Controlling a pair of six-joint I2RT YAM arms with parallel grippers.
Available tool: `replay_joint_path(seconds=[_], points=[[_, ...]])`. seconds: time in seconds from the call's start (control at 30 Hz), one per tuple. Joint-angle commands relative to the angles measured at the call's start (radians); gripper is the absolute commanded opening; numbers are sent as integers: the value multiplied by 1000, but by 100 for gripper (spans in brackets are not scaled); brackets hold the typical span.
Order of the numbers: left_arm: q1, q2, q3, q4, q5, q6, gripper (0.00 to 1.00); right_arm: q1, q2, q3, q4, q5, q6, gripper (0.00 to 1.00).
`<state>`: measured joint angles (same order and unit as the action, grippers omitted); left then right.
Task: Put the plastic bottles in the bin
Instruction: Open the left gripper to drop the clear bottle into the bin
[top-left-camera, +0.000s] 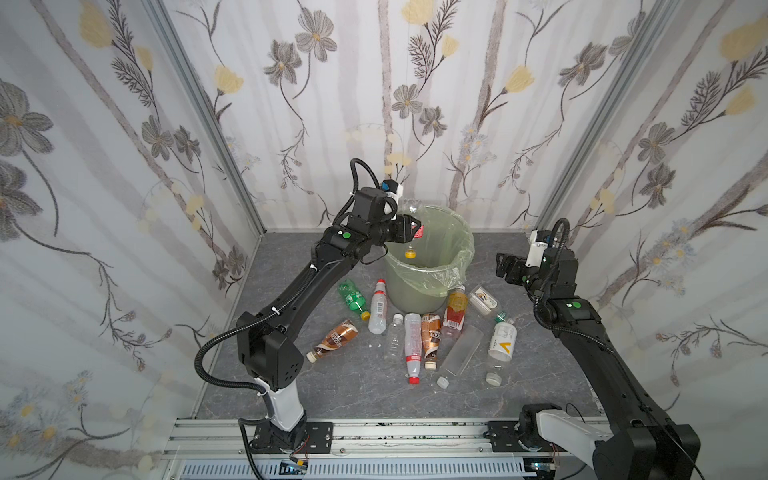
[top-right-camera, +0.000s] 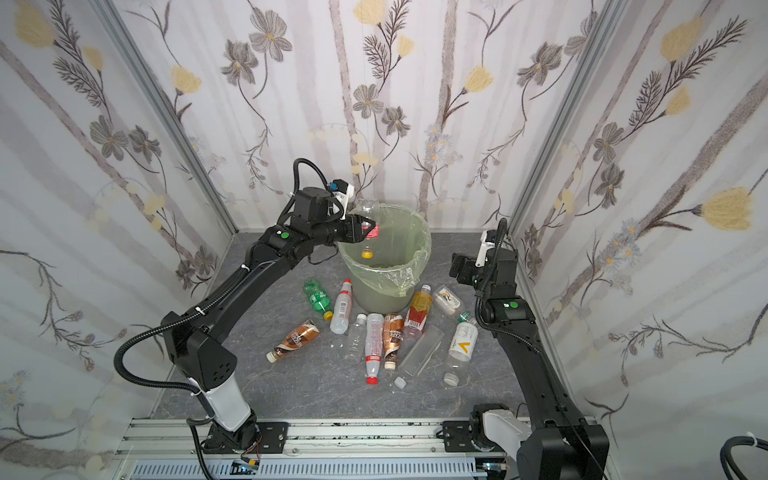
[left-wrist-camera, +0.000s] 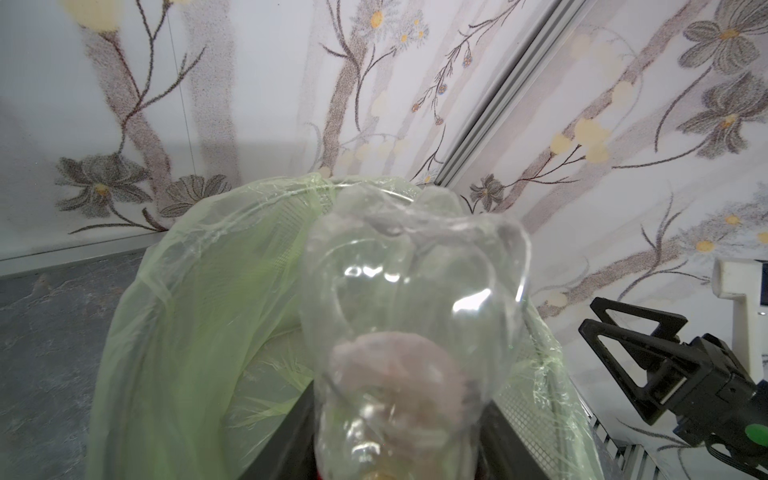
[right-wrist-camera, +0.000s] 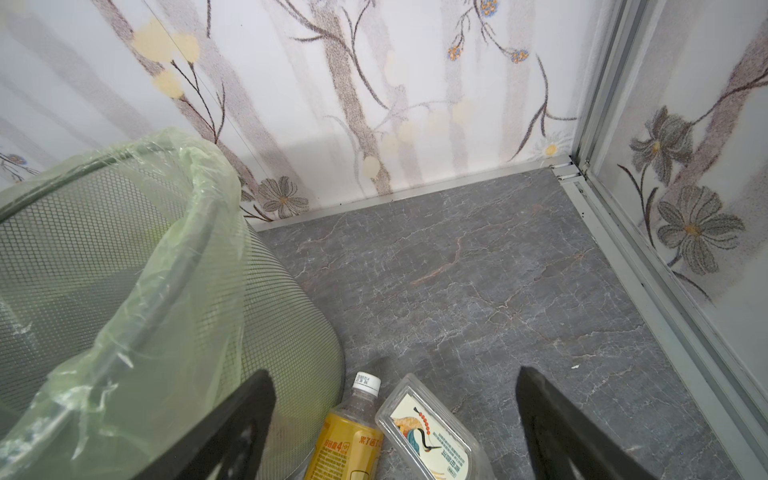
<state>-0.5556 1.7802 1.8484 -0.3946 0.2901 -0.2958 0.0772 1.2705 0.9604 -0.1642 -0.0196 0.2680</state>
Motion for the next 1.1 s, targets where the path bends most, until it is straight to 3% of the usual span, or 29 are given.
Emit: replay_joint_path(seconds=[0.0,0.4,0.87,1.07], points=[[0,-3,-3,37,25,-17,53,-1,16,-1,4,14,-6,91],[0,-34,-18,39,-5,-9,66,-1,38,-1,-26,15,-7,90],[5,-81,-41,39,-6,4,73,-1,62,4,-67,-19,-19,91],[24,-151,-99,37,-76,51,76,-1,84,1,-95,-62,-32,92]])
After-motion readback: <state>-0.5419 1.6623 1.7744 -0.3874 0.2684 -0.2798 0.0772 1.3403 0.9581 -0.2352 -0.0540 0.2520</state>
